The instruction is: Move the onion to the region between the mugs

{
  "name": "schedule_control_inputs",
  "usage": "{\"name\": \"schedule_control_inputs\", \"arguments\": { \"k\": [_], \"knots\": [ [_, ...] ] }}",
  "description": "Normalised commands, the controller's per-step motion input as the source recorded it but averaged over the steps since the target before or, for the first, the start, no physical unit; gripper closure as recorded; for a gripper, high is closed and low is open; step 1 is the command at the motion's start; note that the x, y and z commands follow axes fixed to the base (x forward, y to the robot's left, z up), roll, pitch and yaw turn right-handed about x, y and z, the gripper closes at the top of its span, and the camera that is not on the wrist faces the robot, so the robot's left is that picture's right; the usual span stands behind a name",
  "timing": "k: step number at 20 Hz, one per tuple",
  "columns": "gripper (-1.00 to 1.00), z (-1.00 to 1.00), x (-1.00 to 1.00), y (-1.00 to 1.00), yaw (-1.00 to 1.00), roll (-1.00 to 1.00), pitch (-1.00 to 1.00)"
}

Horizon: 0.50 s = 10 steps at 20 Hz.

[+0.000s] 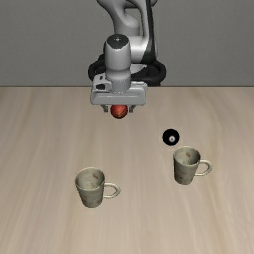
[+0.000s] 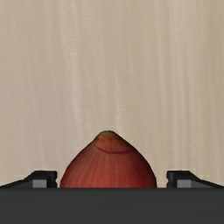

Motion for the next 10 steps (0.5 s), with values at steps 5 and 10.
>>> {"name": "schedule_control_inputs", "arguments": {
  "k": [5, 10],
  "knots": [
    [1.0, 0.0, 0.0, 0.0, 0.0, 0.0, 0.0],
    [1.0, 0.4, 0.6, 0.0, 0.0, 0.0, 0.0]
  ]
}}
